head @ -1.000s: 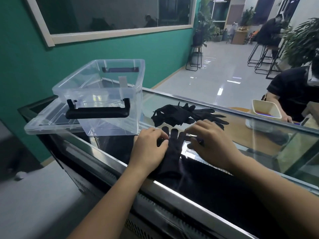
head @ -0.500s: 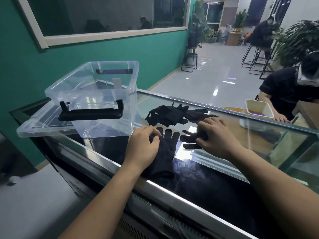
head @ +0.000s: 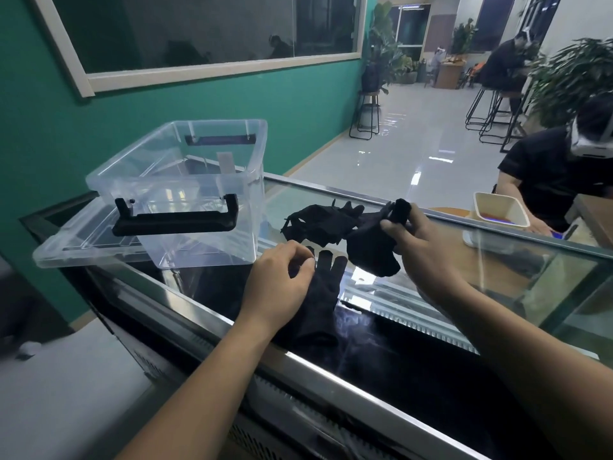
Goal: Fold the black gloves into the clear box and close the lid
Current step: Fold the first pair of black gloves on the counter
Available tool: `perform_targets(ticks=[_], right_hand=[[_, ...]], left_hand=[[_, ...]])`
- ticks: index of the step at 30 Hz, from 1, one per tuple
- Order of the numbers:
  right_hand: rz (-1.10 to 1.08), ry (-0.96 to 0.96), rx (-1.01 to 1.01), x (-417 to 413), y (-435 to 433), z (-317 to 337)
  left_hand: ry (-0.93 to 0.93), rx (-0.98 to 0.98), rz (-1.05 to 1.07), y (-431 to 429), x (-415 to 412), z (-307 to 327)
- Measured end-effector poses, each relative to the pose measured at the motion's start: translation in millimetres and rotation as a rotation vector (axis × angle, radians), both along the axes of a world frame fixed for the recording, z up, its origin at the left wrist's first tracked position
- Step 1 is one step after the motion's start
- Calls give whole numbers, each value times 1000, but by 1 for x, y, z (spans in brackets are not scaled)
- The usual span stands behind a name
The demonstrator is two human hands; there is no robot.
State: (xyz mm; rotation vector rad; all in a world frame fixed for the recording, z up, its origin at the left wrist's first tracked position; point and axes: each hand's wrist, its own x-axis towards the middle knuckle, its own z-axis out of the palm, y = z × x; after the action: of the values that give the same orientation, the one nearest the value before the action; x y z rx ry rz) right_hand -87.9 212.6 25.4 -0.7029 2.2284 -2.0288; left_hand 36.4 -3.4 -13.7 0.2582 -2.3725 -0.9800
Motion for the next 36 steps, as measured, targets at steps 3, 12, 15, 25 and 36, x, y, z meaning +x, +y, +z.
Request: perform_targets(ticks=[3, 12, 15, 25, 36], right_hand=[[79, -141, -148, 1, -8, -4], [214, -363, -328, 33, -27, -12], [198, -330, -308, 35, -29, -15], [41, 20, 104, 35, -26, -26], [-19, 21, 121, 34, -24, -24]], left_hand=[[-2, 27, -24, 3, 2, 3], [-52, 72, -213, 8, 13, 12], [-66, 190, -214, 5, 12, 11], [-16, 479, -242, -1, 17, 20], [-5, 409, -175, 2, -3, 71]])
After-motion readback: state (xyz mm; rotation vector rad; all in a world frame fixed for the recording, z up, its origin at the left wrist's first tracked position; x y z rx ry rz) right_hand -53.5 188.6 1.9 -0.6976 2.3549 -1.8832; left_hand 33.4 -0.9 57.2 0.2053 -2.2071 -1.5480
